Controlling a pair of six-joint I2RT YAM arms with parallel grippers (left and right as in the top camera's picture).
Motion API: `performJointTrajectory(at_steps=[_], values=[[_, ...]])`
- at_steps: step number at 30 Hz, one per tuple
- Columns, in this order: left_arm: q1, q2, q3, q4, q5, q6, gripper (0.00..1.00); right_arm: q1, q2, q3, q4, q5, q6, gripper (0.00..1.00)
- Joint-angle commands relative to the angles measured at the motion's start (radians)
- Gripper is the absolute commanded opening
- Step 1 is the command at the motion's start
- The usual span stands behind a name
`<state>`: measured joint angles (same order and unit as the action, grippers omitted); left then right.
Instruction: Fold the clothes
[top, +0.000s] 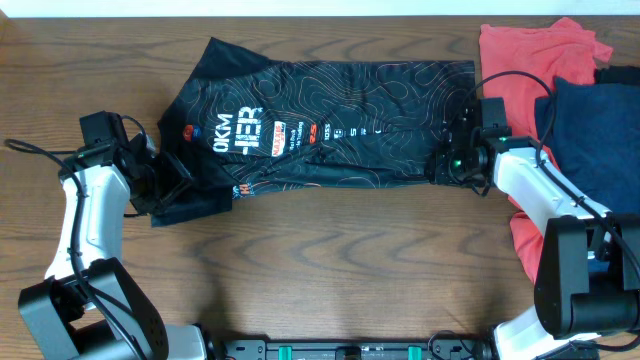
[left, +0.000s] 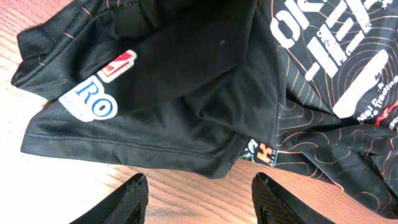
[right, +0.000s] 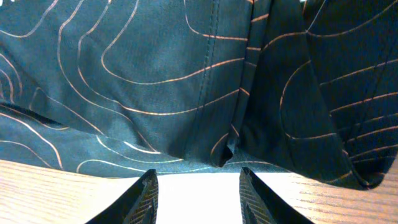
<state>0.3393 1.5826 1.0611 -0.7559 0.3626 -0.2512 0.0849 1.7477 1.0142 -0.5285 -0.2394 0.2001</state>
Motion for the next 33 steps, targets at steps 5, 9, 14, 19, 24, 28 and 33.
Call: performJointTrajectory(at_steps=[5,9,14,19,24,28,33], values=[[0.0,0.006,-0.01,-0.002,-0.017,0.003,0.56,0.008,0.005,-0.014,0.032,-0.011,-0.01,0.38],[0.0,0.006,-0.01,-0.002,-0.017,0.003,0.56,0.008,0.007,-0.014,0.038,-0.011,-0.01,0.38],[0.0,0.006,-0.01,-0.002,-0.016,0.003,0.56,0.008,0.021,-0.014,0.048,-0.005,-0.009,0.37],[0.0,0.006,-0.01,-0.002,-0.016,0.002,0.56,0.008,0.071,-0.014,0.066,-0.002,0.017,0.26],[0.0,0.006,-0.01,-0.003,-0.017,0.003,0.56,0.007,0.079,-0.013,0.073,-0.001,0.032,0.01],[0.0,0.006,-0.01,-0.003,-0.017,0.003,0.56,0.001,0.042,-0.002,0.065,0.0,0.032,0.01],[0.0,0.006,-0.01,-0.002,-0.016,0.002,0.56,-0.023,-0.055,0.023,0.07,0.014,0.032,0.01]])
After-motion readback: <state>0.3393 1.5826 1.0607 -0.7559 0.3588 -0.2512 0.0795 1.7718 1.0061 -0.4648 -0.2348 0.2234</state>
